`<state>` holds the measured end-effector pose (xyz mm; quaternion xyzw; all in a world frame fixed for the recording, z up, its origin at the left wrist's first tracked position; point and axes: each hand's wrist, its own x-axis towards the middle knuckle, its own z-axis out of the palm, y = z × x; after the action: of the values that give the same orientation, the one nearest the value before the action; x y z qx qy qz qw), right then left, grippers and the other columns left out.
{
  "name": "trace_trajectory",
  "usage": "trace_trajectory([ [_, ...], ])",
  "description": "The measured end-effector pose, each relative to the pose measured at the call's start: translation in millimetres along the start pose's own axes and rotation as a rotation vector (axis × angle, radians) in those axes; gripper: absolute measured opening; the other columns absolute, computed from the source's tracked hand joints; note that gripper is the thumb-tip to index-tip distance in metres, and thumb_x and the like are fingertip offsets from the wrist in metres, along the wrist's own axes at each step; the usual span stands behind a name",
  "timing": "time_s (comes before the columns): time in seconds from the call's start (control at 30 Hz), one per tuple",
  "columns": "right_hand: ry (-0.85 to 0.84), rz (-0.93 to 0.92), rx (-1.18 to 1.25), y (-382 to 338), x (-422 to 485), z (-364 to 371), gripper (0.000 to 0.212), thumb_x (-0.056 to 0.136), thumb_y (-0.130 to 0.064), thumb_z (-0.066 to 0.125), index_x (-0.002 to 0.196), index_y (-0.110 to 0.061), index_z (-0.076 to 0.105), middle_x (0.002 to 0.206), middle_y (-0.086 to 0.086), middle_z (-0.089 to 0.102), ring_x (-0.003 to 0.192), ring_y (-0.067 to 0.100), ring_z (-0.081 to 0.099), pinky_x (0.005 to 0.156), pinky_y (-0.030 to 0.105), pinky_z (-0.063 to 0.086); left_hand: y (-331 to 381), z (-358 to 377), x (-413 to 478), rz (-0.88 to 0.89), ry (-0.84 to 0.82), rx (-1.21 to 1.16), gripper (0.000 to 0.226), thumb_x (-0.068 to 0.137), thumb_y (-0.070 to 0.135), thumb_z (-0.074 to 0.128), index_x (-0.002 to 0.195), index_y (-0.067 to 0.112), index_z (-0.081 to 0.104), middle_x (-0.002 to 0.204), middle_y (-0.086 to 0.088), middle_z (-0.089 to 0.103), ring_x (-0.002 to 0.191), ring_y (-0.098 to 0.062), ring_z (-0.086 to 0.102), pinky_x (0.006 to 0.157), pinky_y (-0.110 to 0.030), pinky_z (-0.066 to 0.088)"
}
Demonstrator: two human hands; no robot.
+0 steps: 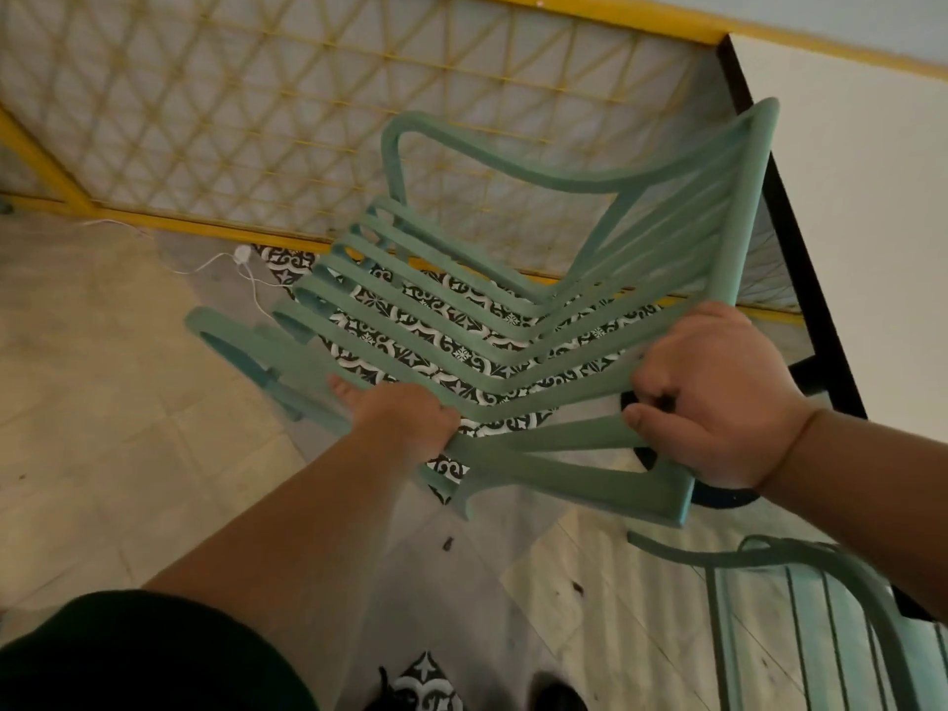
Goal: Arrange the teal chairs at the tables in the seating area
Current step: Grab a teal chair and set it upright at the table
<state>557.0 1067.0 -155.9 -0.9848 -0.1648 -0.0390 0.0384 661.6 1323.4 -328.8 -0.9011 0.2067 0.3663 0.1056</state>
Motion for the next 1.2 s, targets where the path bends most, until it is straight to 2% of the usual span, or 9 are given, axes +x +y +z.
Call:
trace_trajectory([
  [0.13,0.047,-0.005,0.019,-1.1,-0.4,3.3,0.044,0.080,-0.049,0.047,0.050,-0.018,0.053,0.050,-0.006,0.046,0.055,0.024,0.044,0.077,0.038,0.035,-4.1,7.9,2.2,0.004,0.099,-0.007,0.052,0.083,0.075,0.045,0.113,0.041,0.068,0.091,0.006,0.061,0.124,-0.031,0.056,0.094,-0.094,-0.003],
  [0.2,0.071,-0.003,0.028,-2.9,-1.9,3.9,0.044,0.080,-0.048,0.047,0.049,-0.018,0.052,0.049,-0.005,0.045,0.054,0.025,0.043,0.074,0.038,0.036,-3.0,6.6,-2.9,0.054,0.122,0.070,0.051,0.079,0.079,0.055,0.112,0.041,0.064,0.084,0.004,0.052,0.119,-0.031,0.058,0.098,-0.092,0.008],
  [0.27,0.087,0.004,0.044,-4.3,-2.7,5.1,0.044,0.081,-0.047,0.047,0.049,-0.017,0.052,0.049,-0.005,0.045,0.054,0.025,0.043,0.073,0.037,0.035,-1.8,2.4,-9.5,0.067,0.113,0.130,0.050,0.081,0.074,0.064,0.117,0.040,0.060,0.094,0.000,0.056,0.120,-0.033,0.057,0.099,-0.091,0.015],
  [0.4,0.119,0.032,0.068,-9.4,-6.2,6.3,0.045,0.082,-0.047,0.048,0.048,-0.017,0.049,0.048,-0.004,0.042,0.052,0.026,0.043,0.071,0.036,0.031,1.6,0.1,-15.3,0.028,0.147,0.138,0.036,0.089,0.063,0.062,0.120,0.043,0.063,0.111,0.002,0.064,0.128,-0.033,0.052,0.094,-0.095,0.008],
  [0.57,0.142,0.087,0.064,-24.2,-12.9,4.7,0.044,0.081,-0.043,0.050,0.047,-0.016,0.042,0.046,-0.002,0.039,0.050,0.027,0.039,0.069,0.033,0.025,-0.3,-1.8,-20.6,0.028,0.181,0.135,0.029,0.096,0.055,0.055,0.119,0.042,0.066,0.113,0.006,0.066,0.129,-0.030,0.052,0.095,-0.095,0.003],
  [0.7,0.136,0.184,0.035,-50.3,-21.1,2.9,0.044,0.080,-0.045,0.047,0.047,-0.018,0.038,0.044,-0.005,0.035,0.047,0.021,0.036,0.068,0.034,0.029,-7.0,-7.8,-21.2,-0.004,0.242,-0.136,0.047,0.103,0.049,0.033,0.094,0.029,0.075,0.092,0.009,0.070,0.111,-0.020,0.061,0.107,-0.086,-0.008],
  [0.93,0.164,0.261,0.049,-78.3,-23.4,4.8,0.048,0.079,-0.047,0.047,0.045,-0.016,0.036,0.040,-0.002,0.033,0.044,0.021,0.035,0.068,0.035,0.034,-18.1,-4.9,-17.9,0.027,0.287,-0.054,0.045,0.102,0.044,0.034,0.081,0.028,0.070,0.085,0.010,0.066,0.101,-0.017,0.059,0.108,-0.084,-0.004],
  [1.07,0.145,0.303,0.038,-99.9,-16.5,2.9,0.052,0.082,-0.051,0.042,0.044,-0.016,0.035,0.039,-0.005,0.033,0.043,0.020,0.036,0.071,0.040,0.043,-34.6,-4.2,-20.2,0.097,0.292,0.189,0.028,0.102,0.038,0.046,0.101,0.030,0.073,0.101,0.006,0.068,0.114,-0.022,0.058,0.107,-0.088,0.007],
  [1.2,0.095,0.325,0.023,-133.2,-3.9,8.2,0.055,0.085,-0.056,0.037,0.045,-0.017,0.037,0.041,-0.007,0.033,0.044,0.016,0.038,0.073,0.040,0.043,-65.7,-12.7,-12.8,0.093,0.213,0.139,0.048,0.098,0.040,0.026,0.099,0.025,0.072,0.102,0.002,0.066,0.114,-0.023,0.058,0.109,-0.086,0.007],
])
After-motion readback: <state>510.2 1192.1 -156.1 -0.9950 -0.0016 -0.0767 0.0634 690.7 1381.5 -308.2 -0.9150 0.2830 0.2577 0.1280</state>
